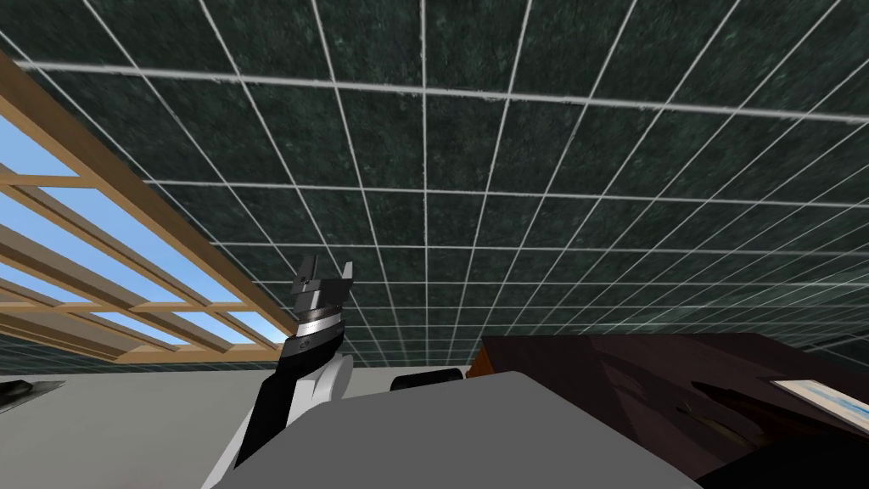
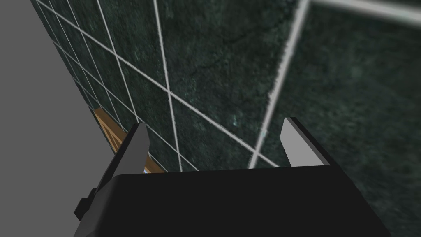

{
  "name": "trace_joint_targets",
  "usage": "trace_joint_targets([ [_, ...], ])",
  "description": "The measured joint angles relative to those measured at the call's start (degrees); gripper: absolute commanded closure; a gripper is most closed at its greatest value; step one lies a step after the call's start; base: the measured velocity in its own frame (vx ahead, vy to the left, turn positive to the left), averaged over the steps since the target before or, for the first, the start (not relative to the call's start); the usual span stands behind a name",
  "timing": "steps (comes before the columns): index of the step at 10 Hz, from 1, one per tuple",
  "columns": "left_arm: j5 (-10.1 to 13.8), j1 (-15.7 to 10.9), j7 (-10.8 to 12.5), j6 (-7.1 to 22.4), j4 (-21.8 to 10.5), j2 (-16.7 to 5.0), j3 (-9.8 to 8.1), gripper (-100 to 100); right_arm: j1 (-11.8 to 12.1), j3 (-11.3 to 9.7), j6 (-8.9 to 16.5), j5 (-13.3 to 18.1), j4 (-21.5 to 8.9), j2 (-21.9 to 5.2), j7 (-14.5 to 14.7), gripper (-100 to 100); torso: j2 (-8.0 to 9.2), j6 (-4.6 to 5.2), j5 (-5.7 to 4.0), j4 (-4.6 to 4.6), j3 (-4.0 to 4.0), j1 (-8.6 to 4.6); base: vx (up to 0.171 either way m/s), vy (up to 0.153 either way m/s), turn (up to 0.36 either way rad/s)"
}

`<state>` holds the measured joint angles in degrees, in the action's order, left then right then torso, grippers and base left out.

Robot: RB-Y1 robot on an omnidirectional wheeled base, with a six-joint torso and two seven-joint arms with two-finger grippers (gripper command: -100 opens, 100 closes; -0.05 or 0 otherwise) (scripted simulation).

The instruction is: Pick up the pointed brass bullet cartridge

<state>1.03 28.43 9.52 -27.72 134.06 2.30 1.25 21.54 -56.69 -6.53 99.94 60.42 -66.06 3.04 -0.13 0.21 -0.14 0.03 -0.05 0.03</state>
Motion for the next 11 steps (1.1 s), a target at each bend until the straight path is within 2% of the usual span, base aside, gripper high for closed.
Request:
trace_joint_targets([
  [1,0.0,0.0,0.0,0.0,0.0,0.0,0.0,0,0.0,-1.0,0.7,1.1,0.7,-0.4,-1.4,100,-0.05,-0.06,-0.01,0.0,-0.02,-0.03,0.018,-0.008,0.011],
  [3,0.0,0.0,0.0,0.0,0.0,0.0,0.0,0,0.1,-1.1,1.1,2.6,0.9,-0.4,-4.1,100,0.04,-0.06,0.0,0.03,0.03,0.0,0.015,-0.01,-0.033],
  [4,0.0,0.0,0.0,0.0,0.0,0.0,0.0,0,0.6,-1.4,1.6,5.6,2.4,-1.0,-6.3,100,0.01,-0.01,-0.01,0.01,0.01,-0.02,0.035,-0.013,-0.062],
  [5,0.0,0.0,0.0,0.0,0.0,0.0,0.0,0,0.5,-2.8,2.5,6.6,3.2,-1.6,-8.0,100,-0.02,-0.05,0.0,0.0,-0.01,-0.02,0.017,-0.002,0.005],
  [6,0.0,0.0,0.0,0.0,0.0,0.0,0.0,0,0.4,-3.3,2.9,7.1,3.4,-1.8,-9.5,100,0.0,-0.07,0.01,0.02,0.0,0.0,0.036,-0.012,-0.07],
  [7,0.0,0.0,0.0,0.0,0.0,0.0,0.0,0,2.0,-2.0,3.1,10.6,5.4,-2.4,-11.6,100,-0.02,-0.02,0.0,0.0,-0.01,0.02,0.038,-0.014,-0.053],
  [9,0.0,0.0,0.0,0.0,0.0,0.0,0.0,0,0.8,-5.0,4.5,12.1,6.1,-3.2,-15.0,100,-0.02,-0.09,0.01,0.02,-0.01,0.0,0.013,-0.003,0.012],
  [10,0.0,0.0,0.0,0.0,0.0,0.0,0.0,0,0.7,-5.3,4.8,12.2,6.1,-3.3,-16.2,100,0.03,-0.07,0.01,0.02,0.02,0.01,0.0,0.0,0.0],
  [11,0.0,0.0,0.0,0.0,0.0,0.0,0.0,0,0.7,-5.3,4.8,12.2,6.2,-3.3,-16.5,0,0.06,-0.06,0.02,0.03,0.03,0.02,0.0,0.0,0.0],
])
